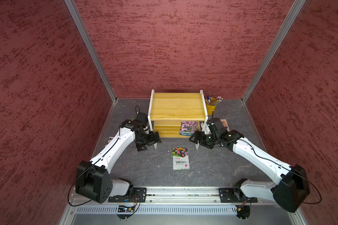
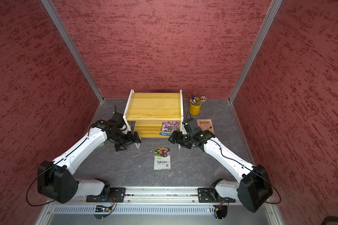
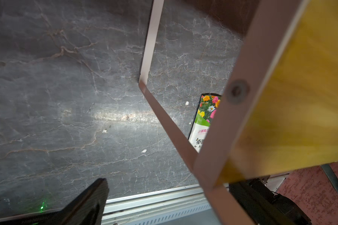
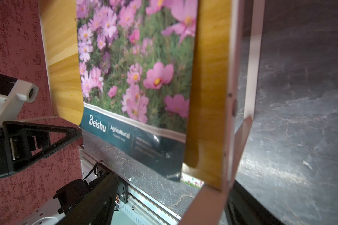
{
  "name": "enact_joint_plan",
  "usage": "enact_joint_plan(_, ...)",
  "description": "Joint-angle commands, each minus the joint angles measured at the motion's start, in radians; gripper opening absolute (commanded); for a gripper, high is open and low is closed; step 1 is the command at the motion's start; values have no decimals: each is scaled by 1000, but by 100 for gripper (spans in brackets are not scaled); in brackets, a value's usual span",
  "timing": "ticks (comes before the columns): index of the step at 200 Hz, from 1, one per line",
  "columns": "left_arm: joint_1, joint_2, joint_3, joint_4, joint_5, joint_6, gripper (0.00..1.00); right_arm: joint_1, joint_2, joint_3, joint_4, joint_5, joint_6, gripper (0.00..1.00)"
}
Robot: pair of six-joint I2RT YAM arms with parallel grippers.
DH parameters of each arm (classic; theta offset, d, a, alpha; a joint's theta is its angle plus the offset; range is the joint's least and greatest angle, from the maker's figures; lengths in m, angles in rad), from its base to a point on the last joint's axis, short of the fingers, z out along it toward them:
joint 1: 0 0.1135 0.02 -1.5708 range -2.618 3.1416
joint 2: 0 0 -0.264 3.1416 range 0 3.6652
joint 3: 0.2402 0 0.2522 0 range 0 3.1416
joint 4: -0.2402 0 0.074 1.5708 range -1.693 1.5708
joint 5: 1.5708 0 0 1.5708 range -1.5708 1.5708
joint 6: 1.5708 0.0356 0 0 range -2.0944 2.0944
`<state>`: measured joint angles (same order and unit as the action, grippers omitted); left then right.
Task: Take the seed bag off the shelf
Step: Move the shelf to the center of the board.
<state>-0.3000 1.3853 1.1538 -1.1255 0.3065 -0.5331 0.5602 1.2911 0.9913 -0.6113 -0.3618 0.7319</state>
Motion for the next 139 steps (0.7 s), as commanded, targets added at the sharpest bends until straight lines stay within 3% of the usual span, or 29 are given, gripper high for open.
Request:
enact_joint_plan(1,12,55,82,66,-9,41,100,-20,50,61,65,-35,-40,86)
enact_joint_plan(86,59,215,224,111,22,68,100,-126,275,261,73,-88,-113,86)
enact_joint_plan(139,58,150,193,75,26,54,100,-151,187,240,22,-152,-124,88)
